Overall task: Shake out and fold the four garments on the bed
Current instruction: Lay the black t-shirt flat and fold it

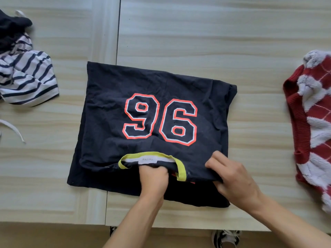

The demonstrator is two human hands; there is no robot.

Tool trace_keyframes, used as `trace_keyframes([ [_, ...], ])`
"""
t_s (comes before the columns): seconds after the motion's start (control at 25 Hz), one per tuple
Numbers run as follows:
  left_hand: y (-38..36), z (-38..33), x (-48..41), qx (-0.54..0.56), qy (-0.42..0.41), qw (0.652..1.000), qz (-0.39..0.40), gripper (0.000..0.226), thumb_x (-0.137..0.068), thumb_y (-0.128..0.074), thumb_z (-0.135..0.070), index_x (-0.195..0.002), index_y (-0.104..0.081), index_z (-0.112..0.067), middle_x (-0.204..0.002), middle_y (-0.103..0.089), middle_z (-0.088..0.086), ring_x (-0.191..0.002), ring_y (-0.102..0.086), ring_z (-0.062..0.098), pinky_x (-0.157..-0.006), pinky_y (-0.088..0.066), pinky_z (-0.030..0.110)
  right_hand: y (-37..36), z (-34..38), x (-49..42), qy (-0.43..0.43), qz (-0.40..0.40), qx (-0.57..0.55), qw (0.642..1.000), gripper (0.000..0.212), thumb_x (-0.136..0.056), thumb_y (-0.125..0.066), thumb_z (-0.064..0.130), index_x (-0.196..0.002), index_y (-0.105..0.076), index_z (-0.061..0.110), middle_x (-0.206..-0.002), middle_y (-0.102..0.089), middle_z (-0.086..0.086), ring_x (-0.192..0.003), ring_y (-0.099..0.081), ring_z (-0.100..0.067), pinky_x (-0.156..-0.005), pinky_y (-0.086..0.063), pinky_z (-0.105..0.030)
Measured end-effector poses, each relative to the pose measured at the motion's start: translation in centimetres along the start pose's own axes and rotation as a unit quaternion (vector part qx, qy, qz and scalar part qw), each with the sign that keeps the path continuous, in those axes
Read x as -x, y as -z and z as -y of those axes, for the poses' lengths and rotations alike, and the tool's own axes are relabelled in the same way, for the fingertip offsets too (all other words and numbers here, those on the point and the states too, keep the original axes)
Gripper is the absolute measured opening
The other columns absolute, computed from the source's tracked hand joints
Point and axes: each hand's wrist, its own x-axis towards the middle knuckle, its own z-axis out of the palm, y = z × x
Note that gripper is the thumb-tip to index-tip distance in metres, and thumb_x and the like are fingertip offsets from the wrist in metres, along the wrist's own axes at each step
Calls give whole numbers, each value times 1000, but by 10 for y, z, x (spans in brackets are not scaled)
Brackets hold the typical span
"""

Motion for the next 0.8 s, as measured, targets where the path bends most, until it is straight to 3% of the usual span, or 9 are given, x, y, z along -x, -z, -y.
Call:
trace_keyframes([
  [0.12,35,18,6,-81,19,990,-117,20,-88,-56,4,-104,-60,-7,-87,-59,4,-77,-56,21,-66,-44,32,-16,0,13,12,137,111,984,32,-60,-69,21,-80,-45,27,-78,-47,8,-58,-49,-18,-50,-36,-30],
  [0.2,50,18,12,-160,-108,970,-151,28,-86,-59,1,-110,-54,-12,-98,-52,4,-91,-54,27,-76,-45,36,-22,3,17,-13,163,114,980,36,-62,-72,45,-76,-43,32,-74,-44,13,-63,-47,-12,-56,-35,-27],
  [0.28,66,20,-5,-354,-329,870,-95,49,-74,-67,-7,-120,-53,-13,-116,-49,5,-108,-48,27,-93,-42,39,-26,12,9,-38,127,80,988,36,-68,-64,58,-84,-45,31,-80,-43,14,-72,-44,-12,-62,-39,-29],
  [0.36,83,16,-44,-542,-406,735,-31,77,-65,-78,-17,-136,-50,-12,-130,-48,8,-117,-47,30,-96,-44,41,-34,27,-1,-44,130,67,988,43,-69,-57,62,-97,-47,31,-91,-44,13,-80,-45,-13,-68,-42,-31],
  [0.4,92,11,-60,-593,-408,694,0,80,-64,-82,-17,-137,-50,-14,-127,-50,7,-113,-50,29,-90,-49,41,-41,33,-5,-45,147,70,986,46,-70,-57,61,-102,-47,30,-95,-45,12,-83,-46,-14,-70,-43,-31],
  [0.52,112,-2,-89,-627,-453,628,83,53,-69,-75,5,-114,-58,-16,-97,-53,-1,-79,-55,21,-62,-51,34,-64,41,-12,-64,163,52,983,31,-80,-63,34,-106,-48,25,-95,-48,8,-81,-52,-18,-69,-46,-34],
  [0.6,124,-13,-92,-626,-505,574,153,42,-72,-66,11,-103,-61,-17,-91,-50,-3,-73,-51,17,-55,-50,32,-70,44,-12,-77,136,15,988,21,-79,-59,12,-94,-49,23,-85,-49,7,-70,-51,-18,-62,-45,-34],
  [0.72,149,-26,-97,-658,-535,436,301,19,-80,-59,-9,-90,-60,-26,-87,-50,-10,-73,-49,12,-59,-47,25,-74,45,-1,-32,132,8,991,19,-75,-58,12,-85,-49,26,-78,-47,11,-65,-42,-13,-59,-40,-28],
  [0.8,157,-33,-93,-676,-503,396,364,8,-91,-53,-33,-84,-56,-31,-84,-48,-15,-76,-47,7,-67,-44,23,-69,46,2,-17,117,10,993,14,-79,-58,18,-85,-49,26,-79,-46,11,-68,-41,-12,-61,-39,-28],
])
